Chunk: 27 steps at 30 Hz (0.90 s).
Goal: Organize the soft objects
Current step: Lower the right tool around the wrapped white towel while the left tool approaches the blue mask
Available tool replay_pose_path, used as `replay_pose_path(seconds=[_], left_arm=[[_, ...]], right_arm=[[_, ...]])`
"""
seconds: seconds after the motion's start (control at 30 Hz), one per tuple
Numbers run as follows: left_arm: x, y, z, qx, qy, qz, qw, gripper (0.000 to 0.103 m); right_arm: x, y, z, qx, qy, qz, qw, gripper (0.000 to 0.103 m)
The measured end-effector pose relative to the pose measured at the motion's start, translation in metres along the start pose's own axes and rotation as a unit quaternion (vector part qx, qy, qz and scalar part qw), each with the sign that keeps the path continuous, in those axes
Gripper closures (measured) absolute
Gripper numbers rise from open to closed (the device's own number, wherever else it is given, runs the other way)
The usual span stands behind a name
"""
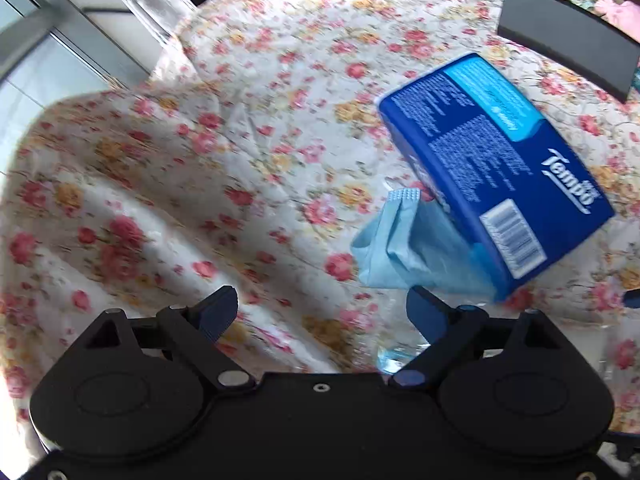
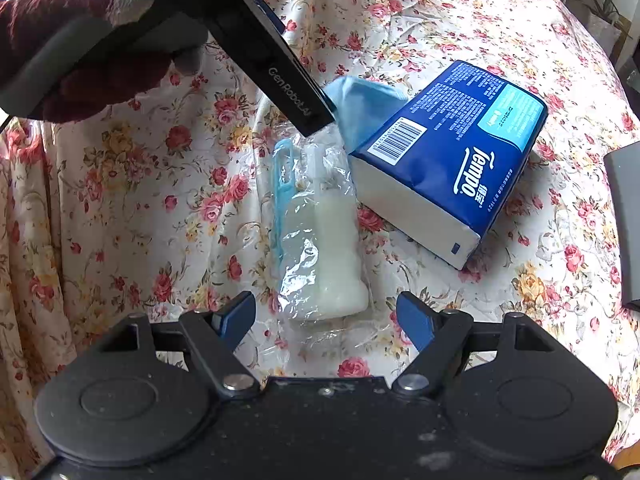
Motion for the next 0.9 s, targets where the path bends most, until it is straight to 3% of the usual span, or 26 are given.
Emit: replay_pose_path(seconds=[0.13,0.33,0.47,0.77,0.83,0.9], left_arm=[[-0.002,-0.005,-0.005,0.025,0.02,0.018,0.9993,0.01],[-0.006,0.014,-0.011,-0.036,0.046,0.075,0.9955,0.01],[0.0,0.024,-0.007,-0.07,0.054,0.073,0.9934,0.01],[0.012,0.029,0.015,-0.102,0.048,0.063,0.9916,0.011],[0.011,0.024,0.019,-0.118,0.045,0.045,0.9909,0.017],[0.009,0.021,0.02,-0.137,0.042,0.026,0.9894,0.039]], right_arm=[[0.003,-0.001,0.003,0.001,-0.001,0.004,1.0,0.026],[0.006,-0.003,0.005,0.002,-0.003,0.003,1.0,0.026],[0.005,-0.004,0.006,0.001,-0.005,0.003,1.0,0.026],[0.004,-0.004,0.006,-0.002,-0.006,0.0,1.0,0.025],[0.004,-0.004,0.006,-0.002,-0.007,0.0,1.0,0.025],[0.004,-0.004,0.006,-0.002,-0.008,-0.001,1.0,0.025]])
Point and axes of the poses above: each gripper's, at about its wrist camera, not at the fingertips, and z roughly the way its jaws point, y to its right, x to its top, the point moved 8 cm from there along z, roughly the way its jaws point, and after that the axes turned 8 degrees about -x, right-handed, at the moved point
